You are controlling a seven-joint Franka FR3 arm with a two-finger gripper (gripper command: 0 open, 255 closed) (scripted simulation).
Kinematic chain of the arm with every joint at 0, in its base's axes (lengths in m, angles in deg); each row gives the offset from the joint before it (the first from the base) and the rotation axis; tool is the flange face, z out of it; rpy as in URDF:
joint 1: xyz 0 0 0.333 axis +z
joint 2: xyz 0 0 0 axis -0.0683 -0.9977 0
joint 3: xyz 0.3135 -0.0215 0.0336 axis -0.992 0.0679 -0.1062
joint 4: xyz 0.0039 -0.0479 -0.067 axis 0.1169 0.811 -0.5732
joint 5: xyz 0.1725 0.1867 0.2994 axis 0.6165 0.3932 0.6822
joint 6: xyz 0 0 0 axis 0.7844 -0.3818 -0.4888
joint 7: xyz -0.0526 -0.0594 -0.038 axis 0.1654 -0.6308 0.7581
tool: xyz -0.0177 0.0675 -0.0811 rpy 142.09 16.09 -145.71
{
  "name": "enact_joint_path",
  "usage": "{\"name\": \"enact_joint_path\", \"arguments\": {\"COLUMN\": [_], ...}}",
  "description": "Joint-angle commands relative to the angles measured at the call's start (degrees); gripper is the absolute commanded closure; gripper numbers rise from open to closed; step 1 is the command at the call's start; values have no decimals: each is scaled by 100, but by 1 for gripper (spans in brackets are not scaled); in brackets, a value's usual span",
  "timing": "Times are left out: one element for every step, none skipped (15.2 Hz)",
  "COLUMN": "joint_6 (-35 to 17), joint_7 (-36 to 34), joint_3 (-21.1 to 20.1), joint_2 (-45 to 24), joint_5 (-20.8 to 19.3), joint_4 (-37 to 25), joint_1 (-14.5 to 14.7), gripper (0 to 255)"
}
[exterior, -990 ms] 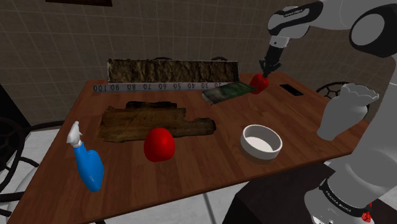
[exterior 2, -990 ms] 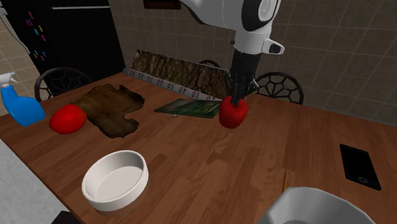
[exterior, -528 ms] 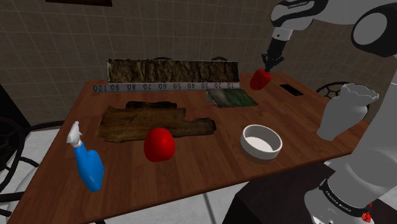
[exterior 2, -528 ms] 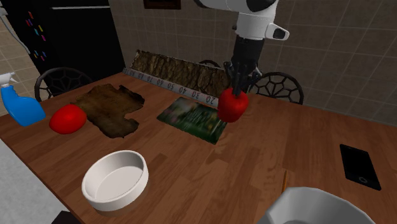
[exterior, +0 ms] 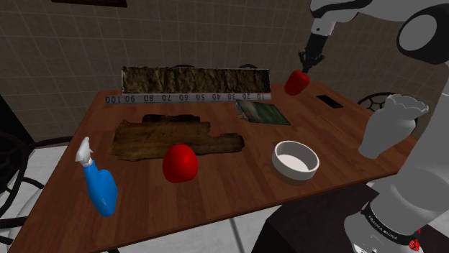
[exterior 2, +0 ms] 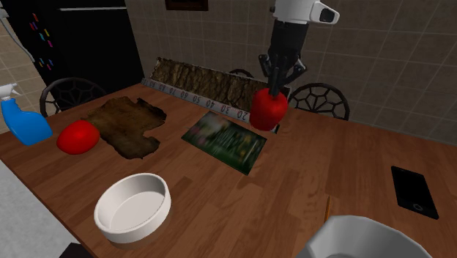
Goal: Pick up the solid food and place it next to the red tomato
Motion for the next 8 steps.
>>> {"name": "enact_joint_path", "arguments": {"joint_6": [174, 256, 339, 423, 509, 595, 683, 772], "joint_7": [-5, -10, -15, -20, -25, -30, -35, -39], "joint_3": [6, 8, 9, 11, 12, 13, 15, 16], "joint_2": [-12, -23, -37, -52, -70, -89, -111, -135], "joint_5": [2, 4, 8, 12, 17, 22, 29, 36], "joint_4": [-185, -278, -374, -474, -576, -681, -790, -902], "joint_1": [-18, -25, -33, -41, -51, -60, -71, -82], "gripper": [255, 255, 255, 255, 255, 255, 255, 255]}}
